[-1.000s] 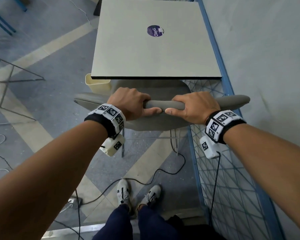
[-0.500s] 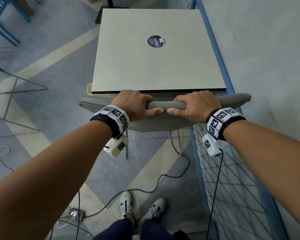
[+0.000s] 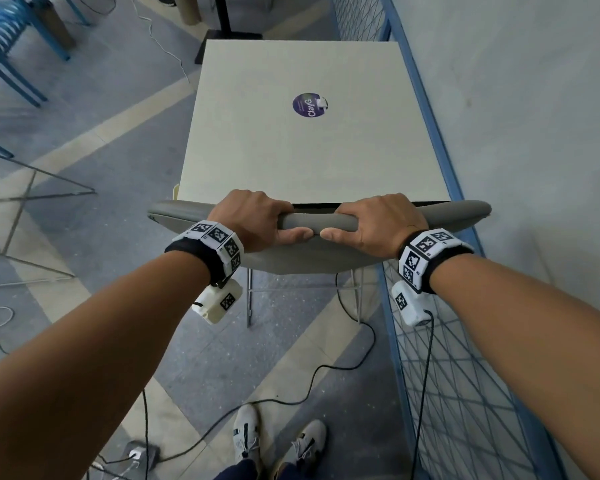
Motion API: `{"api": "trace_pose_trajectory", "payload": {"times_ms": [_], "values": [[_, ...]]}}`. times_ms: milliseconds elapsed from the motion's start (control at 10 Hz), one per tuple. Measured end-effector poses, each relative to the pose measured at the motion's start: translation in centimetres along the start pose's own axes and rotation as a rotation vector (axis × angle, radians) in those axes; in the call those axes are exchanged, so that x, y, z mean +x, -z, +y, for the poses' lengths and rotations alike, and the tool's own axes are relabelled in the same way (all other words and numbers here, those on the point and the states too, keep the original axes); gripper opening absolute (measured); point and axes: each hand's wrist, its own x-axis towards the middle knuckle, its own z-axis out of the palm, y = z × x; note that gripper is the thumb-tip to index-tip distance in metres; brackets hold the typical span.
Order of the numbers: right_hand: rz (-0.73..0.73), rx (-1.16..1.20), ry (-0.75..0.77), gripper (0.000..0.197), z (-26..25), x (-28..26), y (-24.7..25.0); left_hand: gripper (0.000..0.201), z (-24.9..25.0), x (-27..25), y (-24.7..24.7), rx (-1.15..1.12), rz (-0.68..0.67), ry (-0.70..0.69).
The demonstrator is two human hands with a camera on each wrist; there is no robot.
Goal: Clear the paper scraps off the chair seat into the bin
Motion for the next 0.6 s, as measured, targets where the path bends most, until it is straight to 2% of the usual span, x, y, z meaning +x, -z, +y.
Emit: {"api": "trace_pose_trajectory", "payload": {"times_ms": [200,300,400,500,600], "values": [[0.024,-0.006,-0.055,0.076,-1.0,-1.1,0.0,0.08,0.5,-0.9,-0.2,-0.002,0.014,0.023],[0.107,0.016,-0.103,0.071,-1.8,-2.2,-0.5,0.078,0.5,-1.5,-0.3,-0.037,0.061,0.021],[0.185,0.042,-0.149,0.066,-2.8,-3.9,-1.2,0.067,1.0,-2.4,-0.7,-0.085,0.111,-0.011],[0.251,0.103,-0.178,0.053,-3.7,-6.1,-1.1,0.048,1.8,-3.2,-1.0,-0.174,0.251,-0.069],[0.322,0.182,-0.238,0.062,-4.6,-9.1,-2.4,0.035,3.8,-5.1,-2.2,-0.294,0.454,-0.217]]}}
